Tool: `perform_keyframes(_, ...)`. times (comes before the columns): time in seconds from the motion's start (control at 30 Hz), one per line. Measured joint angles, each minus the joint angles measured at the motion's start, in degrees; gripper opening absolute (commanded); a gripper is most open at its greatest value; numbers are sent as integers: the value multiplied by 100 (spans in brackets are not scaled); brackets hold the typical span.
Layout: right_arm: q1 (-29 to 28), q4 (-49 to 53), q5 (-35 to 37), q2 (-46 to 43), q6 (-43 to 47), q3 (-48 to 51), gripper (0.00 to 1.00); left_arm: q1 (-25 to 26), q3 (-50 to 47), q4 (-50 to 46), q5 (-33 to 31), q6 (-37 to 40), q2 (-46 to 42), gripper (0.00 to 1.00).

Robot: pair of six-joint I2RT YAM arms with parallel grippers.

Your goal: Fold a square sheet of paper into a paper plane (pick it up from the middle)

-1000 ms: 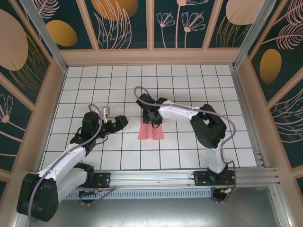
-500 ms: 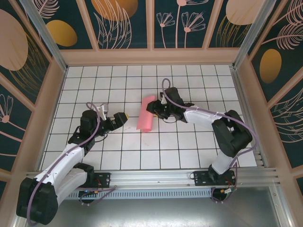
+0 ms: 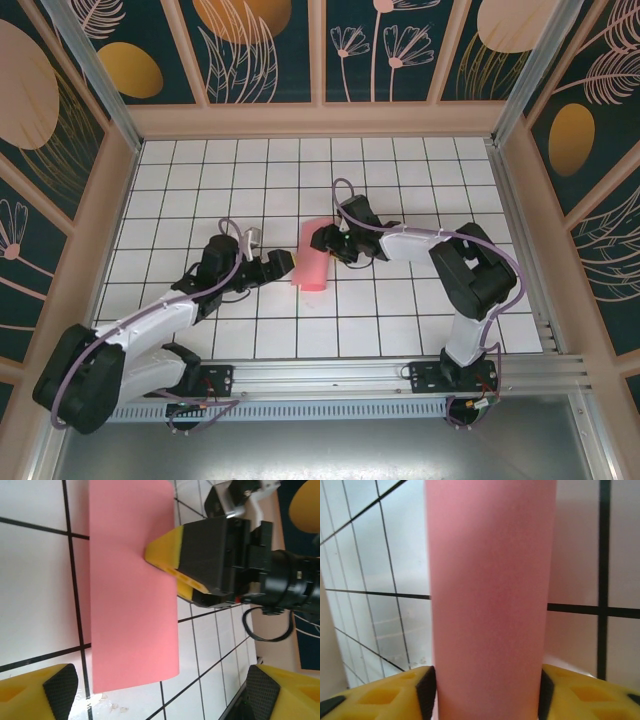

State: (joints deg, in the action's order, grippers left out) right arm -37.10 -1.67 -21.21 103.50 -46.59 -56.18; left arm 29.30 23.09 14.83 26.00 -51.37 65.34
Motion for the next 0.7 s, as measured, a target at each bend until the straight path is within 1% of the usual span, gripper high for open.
perform_keyframes(0.13, -2, 247, 151, 0, 90, -2, 63, 70, 153, 7, -168, 0, 256, 85)
perform_keyframes(0.27, -13, 490, 361, -4, 133, -2, 62, 72, 212, 133, -282, -39, 393, 81)
perform_keyframes(0.3, -17, 538, 398, -7, 133, -2, 62, 72, 223, 164, -293, -42, 455, 78)
perform_keyframes(0.37, -17, 564, 457, -17, 133, 2, 62, 72, 280, 170, -299, -55, 625, 74)
perform_keyframes(0.43, -15, 509, 461, -61, 131, 55, 63, 72, 389, 170, -286, -42, 861, 72)
perform_keyframes(0.57, 24, 319, 330, -229, 120, 358, 66, 72, 667, 170, -197, -39, 1333, 71)
perform_keyframes(0.7, 105, 149, 247, -363, 85, 544, 66, 72, 861, 216, -52, -35, 1692, 71)
